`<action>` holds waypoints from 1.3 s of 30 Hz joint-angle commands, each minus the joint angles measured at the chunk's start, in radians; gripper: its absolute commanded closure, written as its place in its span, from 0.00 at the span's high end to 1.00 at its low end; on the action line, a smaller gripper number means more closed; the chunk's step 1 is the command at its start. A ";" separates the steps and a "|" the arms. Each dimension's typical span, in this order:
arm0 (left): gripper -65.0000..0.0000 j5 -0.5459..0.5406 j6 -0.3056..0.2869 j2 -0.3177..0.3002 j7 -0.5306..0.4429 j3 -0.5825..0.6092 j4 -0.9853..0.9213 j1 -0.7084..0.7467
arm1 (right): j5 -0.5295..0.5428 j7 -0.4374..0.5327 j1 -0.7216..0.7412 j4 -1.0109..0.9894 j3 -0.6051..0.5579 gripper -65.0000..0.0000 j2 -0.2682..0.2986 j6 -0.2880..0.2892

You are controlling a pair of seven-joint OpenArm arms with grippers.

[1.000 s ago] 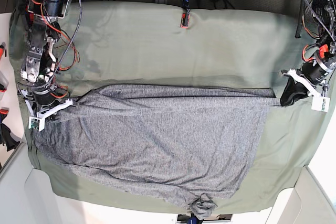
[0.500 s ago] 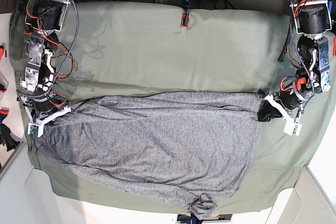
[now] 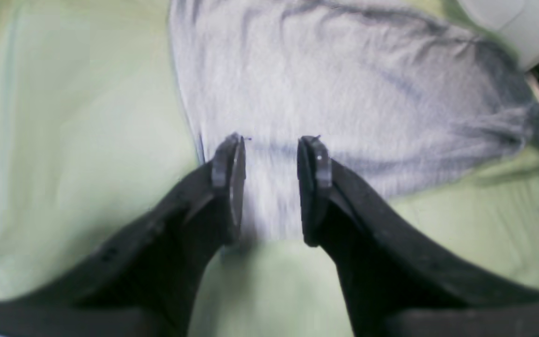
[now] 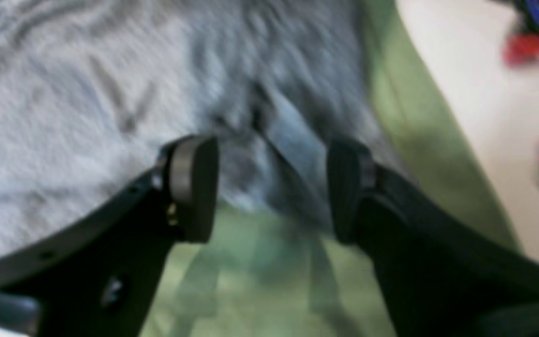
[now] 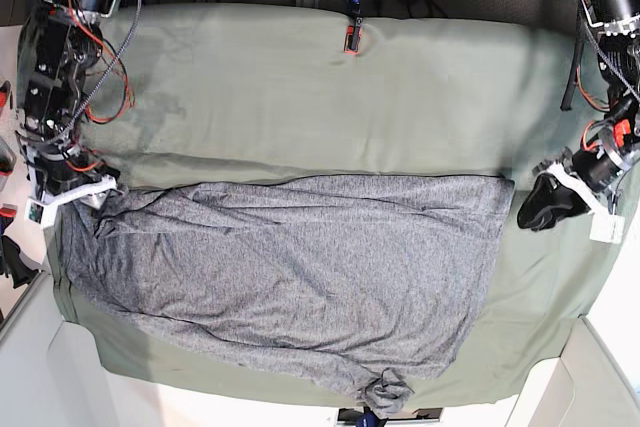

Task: Fold the T-shirt properly
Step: 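Drag the hem with both grippers across the shirt toward the collar, then open both grippers and release the folded hem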

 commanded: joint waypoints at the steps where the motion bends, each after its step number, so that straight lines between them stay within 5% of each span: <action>1: 0.34 -0.033 -0.009 -0.016 -0.014 -0.014 0.026 0.009 | 0.018 0.015 0.002 0.043 0.019 0.56 0.008 0.003; 10: 0.34 -0.062 -0.009 0.015 -0.016 -0.022 0.033 0.190 | 0.080 -0.002 -0.124 0.063 0.098 0.56 0.008 0.004; 21: 0.34 -0.002 -0.009 0.070 -0.068 -0.021 0.033 0.194 | 0.098 0.040 -0.126 0.063 0.098 0.56 0.008 0.016; 31: 0.34 0.028 0.032 0.080 -0.109 -0.021 0.032 0.191 | 0.093 0.081 -0.122 0.043 0.098 0.56 0.008 -0.005; 39: 0.34 0.084 0.129 0.087 -0.151 -0.021 0.027 0.158 | 0.094 0.081 -0.052 -0.051 0.098 0.56 0.008 -0.008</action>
